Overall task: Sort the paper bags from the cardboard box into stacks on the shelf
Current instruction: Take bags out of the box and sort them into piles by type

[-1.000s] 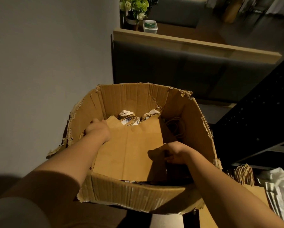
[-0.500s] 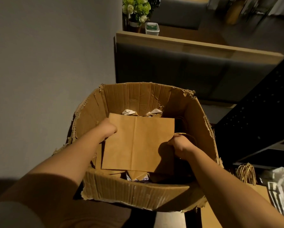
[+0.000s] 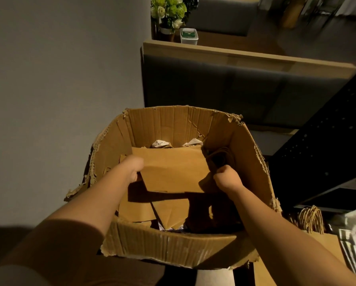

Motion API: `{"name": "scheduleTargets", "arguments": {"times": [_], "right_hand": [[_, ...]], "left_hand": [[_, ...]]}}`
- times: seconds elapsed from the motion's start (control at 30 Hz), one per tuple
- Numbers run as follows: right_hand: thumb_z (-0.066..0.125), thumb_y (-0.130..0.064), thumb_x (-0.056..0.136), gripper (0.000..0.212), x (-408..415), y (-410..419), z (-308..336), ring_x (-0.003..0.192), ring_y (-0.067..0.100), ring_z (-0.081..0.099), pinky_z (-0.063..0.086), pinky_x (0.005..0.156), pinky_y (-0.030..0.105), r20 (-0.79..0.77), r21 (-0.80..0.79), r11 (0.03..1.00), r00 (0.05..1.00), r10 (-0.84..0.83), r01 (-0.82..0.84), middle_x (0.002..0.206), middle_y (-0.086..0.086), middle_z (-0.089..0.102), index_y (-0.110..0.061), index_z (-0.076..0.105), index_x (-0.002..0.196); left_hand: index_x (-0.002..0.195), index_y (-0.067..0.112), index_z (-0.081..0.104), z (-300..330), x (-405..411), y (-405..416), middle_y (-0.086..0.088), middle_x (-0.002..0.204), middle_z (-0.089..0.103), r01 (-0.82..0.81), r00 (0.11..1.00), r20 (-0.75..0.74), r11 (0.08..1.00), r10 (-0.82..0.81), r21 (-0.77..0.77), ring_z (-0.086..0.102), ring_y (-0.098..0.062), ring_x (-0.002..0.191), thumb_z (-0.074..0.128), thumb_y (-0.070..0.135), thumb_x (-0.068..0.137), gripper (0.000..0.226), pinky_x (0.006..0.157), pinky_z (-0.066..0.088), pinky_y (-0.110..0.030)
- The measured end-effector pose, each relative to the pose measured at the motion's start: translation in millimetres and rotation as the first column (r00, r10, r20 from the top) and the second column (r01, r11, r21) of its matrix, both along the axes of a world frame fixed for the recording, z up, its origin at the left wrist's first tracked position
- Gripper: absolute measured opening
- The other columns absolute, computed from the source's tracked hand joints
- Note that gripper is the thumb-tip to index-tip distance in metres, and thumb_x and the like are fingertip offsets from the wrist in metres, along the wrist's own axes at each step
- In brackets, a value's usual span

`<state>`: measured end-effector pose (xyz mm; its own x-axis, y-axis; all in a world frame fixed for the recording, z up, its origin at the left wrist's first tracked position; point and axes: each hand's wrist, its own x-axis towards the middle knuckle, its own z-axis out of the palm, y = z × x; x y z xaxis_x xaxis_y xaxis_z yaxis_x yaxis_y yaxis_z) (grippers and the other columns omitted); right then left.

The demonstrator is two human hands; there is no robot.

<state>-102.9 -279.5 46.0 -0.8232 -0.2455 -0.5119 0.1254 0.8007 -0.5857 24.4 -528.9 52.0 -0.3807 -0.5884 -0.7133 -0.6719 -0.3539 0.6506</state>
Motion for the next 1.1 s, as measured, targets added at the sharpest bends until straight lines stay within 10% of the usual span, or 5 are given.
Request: {"name": "scheduleTargets", "arguments": {"times": [0.17,0.33,0.5,0.67,1.1], "right_hand": [[0.049,-0.008,0.090,0.021,4.2,-0.2,5.4,0.077,0.019,0.056,0.044,0.060,0.026,-0.023,0.066,0.996,0.998,0.062,-0.060,0.097,0.009,0.062,-0.009,0.059,0.108],[0.049,-0.012,0.096,0.035,23.6,-5.0,7.4,0.084,0.026,0.057,0.049,0.083,0.037,0.291,0.282,0.917,0.936,0.200,-0.284,0.116,0.017,0.063,0.001,0.055,0.128],[0.038,-0.021,0.103,0.035,25.0,-5.0,11.7,0.103,0.028,0.064,0.050,0.077,0.035,0.368,0.306,0.888,0.903,0.222,-0.343,0.123,0.014,0.063,0.000,0.051,0.128],[0.044,-0.021,0.099,0.027,20.8,-4.5,6.4,0.077,0.021,0.061,0.050,0.070,0.034,0.322,0.257,0.929,0.930,0.176,-0.265,0.104,0.010,0.066,-0.005,0.056,0.117],[0.080,-0.027,0.075,0.097,24.6,-28.7,56.9,0.149,0.021,0.010,0.012,0.117,0.045,-0.714,-0.024,0.935,0.661,0.231,-0.353,0.161,-0.002,0.015,-0.024,0.020,0.151]], "left_hand": [[0.093,0.006,0.056,-4.4,8.1,19.3,-0.013,0.092,0.063,0.226,0.962,0.137,0.971,-0.235,0.077,0.061,-0.024,0.080,0.044,0.013,0.101,0.016,0.069,0.058,-0.032],[0.147,0.003,0.027,-3.7,10.0,27.8,-0.024,0.145,0.037,0.366,0.871,0.268,0.908,-0.411,0.202,0.052,-0.041,0.119,0.050,0.018,0.098,0.056,0.089,0.052,-0.047],[0.108,0.002,0.054,-1.3,13.5,26.8,-0.015,0.093,0.064,0.123,0.987,0.078,0.967,-0.144,0.225,0.064,-0.025,0.076,0.047,0.004,0.098,0.013,0.056,0.057,-0.033],[0.087,0.009,0.054,15.0,11.9,23.7,-0.011,0.087,0.061,0.216,0.976,-0.007,0.973,-0.216,0.079,0.061,-0.024,0.080,0.042,-0.004,0.096,0.020,0.082,0.055,-0.040],[0.132,0.032,0.048,114.9,5.2,18.9,0.018,0.121,0.053,0.535,0.622,-0.119,0.532,-0.774,-0.657,0.051,-0.002,0.111,0.057,0.009,0.094,0.045,0.091,0.044,-0.024]]}}
